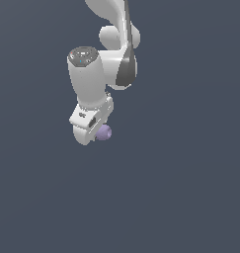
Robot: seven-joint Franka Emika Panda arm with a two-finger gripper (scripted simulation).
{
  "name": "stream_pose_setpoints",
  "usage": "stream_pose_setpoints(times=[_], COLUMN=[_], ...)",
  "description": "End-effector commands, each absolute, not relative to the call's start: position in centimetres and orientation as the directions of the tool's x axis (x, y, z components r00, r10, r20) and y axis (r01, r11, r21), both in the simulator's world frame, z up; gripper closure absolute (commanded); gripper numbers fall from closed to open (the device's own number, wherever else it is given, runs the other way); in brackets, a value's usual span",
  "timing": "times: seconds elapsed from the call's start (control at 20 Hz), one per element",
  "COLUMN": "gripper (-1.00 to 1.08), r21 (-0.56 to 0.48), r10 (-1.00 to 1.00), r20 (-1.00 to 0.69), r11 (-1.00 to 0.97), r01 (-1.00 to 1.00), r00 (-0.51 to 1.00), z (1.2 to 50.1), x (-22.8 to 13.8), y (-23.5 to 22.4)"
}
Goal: Pick up the object and move it to a goal position.
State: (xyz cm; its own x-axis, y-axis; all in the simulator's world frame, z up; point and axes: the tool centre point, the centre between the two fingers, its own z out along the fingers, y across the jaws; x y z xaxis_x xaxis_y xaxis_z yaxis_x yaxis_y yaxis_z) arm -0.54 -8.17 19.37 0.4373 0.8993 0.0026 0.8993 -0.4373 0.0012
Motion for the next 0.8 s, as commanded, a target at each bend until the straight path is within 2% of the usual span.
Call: stream_pose_setpoints(times=[0.0,0.75], gripper=[1.08,1.08], r21=[0.0,0.0], r10=[0.899,0.899], r20=[0.003,0.002], r11=[-0.437,-0.438], r01=[0.899,0.899], r00=[0.437,0.438], z=[21.4,30.5], x=[0.7,6.6], y=[-8.2,-8.5])
